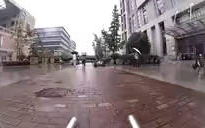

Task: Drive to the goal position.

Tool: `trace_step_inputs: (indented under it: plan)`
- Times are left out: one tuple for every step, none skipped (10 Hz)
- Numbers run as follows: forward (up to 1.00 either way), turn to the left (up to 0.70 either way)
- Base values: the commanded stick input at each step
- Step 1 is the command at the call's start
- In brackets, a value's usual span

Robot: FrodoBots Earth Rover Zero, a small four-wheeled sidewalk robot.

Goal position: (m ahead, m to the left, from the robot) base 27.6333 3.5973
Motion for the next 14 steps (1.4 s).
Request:
trace_step_inputs:
  plan:
    - [0.7, 0.0]
    - [0.7, 0.0]
    - [0.7, 0.0]
    - [0.7, 0.0]
    - [0.7, 0.02]
    - [0.7, 0.14]
    - [0.7, 0.14]
    - [0.7, 0.14]
    - [0.7, 0.12]
    - [0.7, 0.04]
    - [0.7, 0.01]
    - [0.7, 0.0]
    - [0.7, 0.0]
    - [0.7, 0.0]
